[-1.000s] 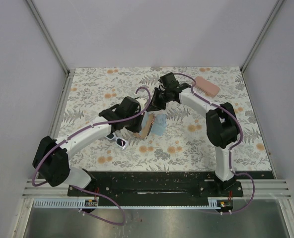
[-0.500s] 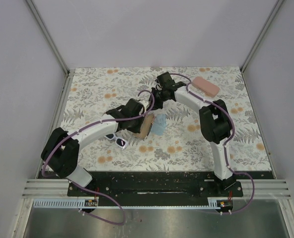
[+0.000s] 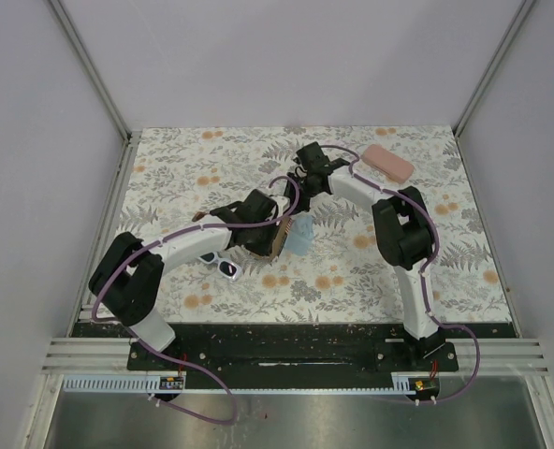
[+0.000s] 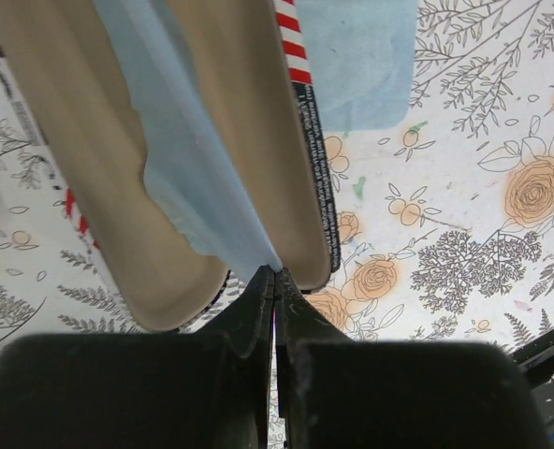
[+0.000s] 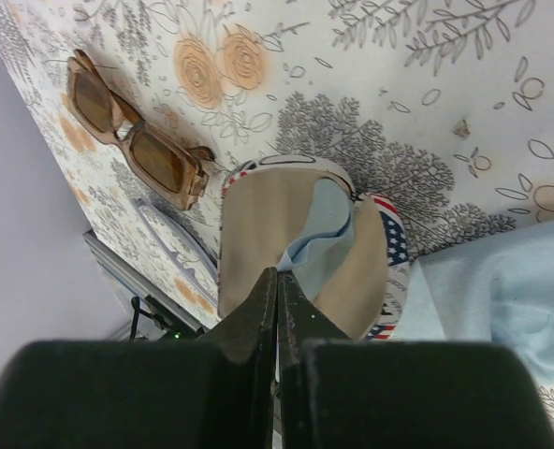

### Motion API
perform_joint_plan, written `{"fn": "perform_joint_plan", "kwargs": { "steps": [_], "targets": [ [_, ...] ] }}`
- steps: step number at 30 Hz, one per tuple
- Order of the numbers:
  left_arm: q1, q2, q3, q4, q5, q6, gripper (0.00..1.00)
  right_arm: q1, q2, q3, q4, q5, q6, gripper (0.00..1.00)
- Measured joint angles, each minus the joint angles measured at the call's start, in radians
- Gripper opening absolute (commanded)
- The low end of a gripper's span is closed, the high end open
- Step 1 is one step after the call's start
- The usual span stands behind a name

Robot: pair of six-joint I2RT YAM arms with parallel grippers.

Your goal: Organize the sunglasses

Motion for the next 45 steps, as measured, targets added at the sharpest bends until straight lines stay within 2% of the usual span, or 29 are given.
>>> {"fn": "perform_joint_plan", "kwargs": {
  "steps": [23, 25, 27, 29, 31, 34, 42, 45],
  "targets": [
    [-0.088, 0.138, 0.058, 0.013, 0.028, 0.010, 0.00, -0.053, -0.040, -0.150, -0.018, 0.025, -0.070, 0.02],
    [-0.091, 0.151, 0.063, 0.014, 0.028, 0.010, 0.00, -0.055, -0.046, -0.156, -0.018, 0.029, -0.077, 0.06],
    [-0.093, 0.164, 0.068, 0.016, 0.028, 0.009, 0.07, -0.056, -0.048, -0.158, -0.019, 0.030, -0.084, 0.10],
    [-0.094, 0.174, 0.073, 0.017, 0.028, 0.009, 0.19, -0.057, -0.048, -0.159, -0.018, 0.030, -0.089, 0.17],
    [-0.095, 0.183, 0.078, 0.016, 0.027, 0.006, 0.25, -0.058, -0.048, -0.161, -0.019, 0.034, -0.092, 0.26],
    [-0.099, 0.184, 0.080, 0.015, 0.024, -0.003, 0.28, -0.062, -0.049, -0.162, -0.018, 0.035, -0.101, 0.38],
    [-0.107, 0.183, 0.099, 0.004, 0.021, -0.010, 0.30, -0.088, -0.103, -0.185, -0.021, 0.050, -0.118, 0.40],
    [-0.111, 0.182, 0.112, -0.006, 0.023, -0.011, 0.32, -0.105, -0.135, -0.195, -0.022, 0.061, -0.125, 0.46]
  ]
}}
